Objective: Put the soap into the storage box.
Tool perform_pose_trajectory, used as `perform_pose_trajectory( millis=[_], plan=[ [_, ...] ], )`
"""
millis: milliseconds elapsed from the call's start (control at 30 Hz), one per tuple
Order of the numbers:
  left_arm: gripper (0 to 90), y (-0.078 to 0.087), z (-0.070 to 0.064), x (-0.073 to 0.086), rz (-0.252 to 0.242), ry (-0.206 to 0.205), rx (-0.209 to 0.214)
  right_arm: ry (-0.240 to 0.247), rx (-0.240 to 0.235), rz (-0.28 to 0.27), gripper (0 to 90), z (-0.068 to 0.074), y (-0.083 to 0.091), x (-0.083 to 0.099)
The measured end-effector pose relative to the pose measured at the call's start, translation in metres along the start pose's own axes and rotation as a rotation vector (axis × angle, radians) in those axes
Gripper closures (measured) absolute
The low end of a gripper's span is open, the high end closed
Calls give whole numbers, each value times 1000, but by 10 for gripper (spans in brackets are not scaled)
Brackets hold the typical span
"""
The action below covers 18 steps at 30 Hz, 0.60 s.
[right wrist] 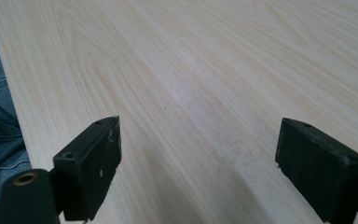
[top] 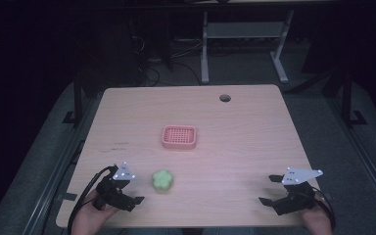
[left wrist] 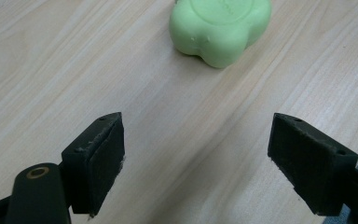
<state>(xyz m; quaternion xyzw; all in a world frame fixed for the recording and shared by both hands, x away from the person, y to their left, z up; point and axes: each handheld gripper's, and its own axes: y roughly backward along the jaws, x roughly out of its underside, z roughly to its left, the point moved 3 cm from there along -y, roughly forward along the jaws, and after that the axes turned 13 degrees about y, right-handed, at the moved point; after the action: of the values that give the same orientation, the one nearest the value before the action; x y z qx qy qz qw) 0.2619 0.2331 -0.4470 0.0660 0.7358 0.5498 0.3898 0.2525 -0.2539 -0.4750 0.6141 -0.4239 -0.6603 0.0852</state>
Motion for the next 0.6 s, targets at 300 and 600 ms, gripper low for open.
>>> perform_pose_trajectory(
  millis=[300,600],
  plan=[
    [186,2,-5,-14,7,-6,-2,-3,1,-1,138,0,0,0],
    [187,-2,-13,-24,42,-39,5,-1,-2,-2,138,0,0,0]
  ],
)
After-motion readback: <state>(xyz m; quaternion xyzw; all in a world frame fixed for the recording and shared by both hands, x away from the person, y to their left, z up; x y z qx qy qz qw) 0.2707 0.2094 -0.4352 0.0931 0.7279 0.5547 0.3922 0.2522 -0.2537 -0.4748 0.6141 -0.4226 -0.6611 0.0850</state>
